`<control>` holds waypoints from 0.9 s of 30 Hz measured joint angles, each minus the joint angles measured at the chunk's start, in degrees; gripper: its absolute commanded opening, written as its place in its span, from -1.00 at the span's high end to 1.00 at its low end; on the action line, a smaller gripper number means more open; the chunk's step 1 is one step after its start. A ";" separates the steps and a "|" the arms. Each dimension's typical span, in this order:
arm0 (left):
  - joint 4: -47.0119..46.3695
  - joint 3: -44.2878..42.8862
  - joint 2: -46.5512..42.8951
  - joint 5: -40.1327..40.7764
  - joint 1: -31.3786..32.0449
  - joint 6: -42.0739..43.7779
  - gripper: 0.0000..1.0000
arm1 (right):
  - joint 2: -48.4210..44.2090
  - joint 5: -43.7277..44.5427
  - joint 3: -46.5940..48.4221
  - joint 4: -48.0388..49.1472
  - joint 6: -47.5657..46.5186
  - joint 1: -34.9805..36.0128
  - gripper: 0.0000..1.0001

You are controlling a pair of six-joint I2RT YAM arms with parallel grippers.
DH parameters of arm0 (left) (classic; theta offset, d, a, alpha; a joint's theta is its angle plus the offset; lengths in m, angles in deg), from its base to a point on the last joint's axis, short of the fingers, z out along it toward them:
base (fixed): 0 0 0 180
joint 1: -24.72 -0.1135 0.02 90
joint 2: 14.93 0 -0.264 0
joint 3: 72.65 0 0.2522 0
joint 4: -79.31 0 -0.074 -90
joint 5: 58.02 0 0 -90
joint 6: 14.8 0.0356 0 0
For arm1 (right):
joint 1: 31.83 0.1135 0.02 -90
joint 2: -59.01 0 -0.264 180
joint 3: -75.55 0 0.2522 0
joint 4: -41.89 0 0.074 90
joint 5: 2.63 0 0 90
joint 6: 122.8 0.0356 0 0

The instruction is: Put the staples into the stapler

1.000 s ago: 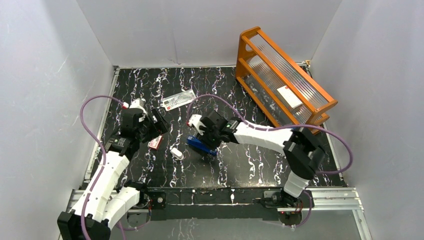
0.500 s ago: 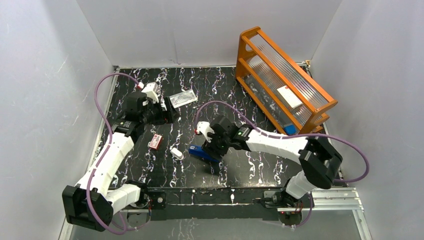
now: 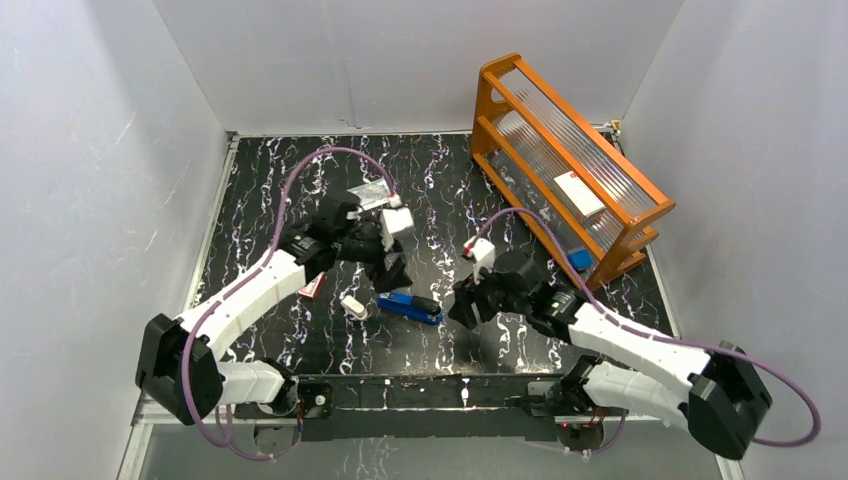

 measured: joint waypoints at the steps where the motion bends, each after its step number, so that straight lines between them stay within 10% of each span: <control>1: 0.50 -0.20 0.46 -1.20 1.62 2.29 -0.63 | -1.70 0.28 -1.16 0.04 1.40 -0.90 -0.43; 9: 7.13 -3.28 10.45 -4.52 13.86 16.79 -0.42 | -8.94 -1.14 -6.97 -1.97 10.38 -13.68 -0.42; 27: 6.64 -6.58 22.97 5.90 19.80 31.28 0.03 | -4.79 -7.65 -7.78 -2.40 13.99 -15.52 -0.42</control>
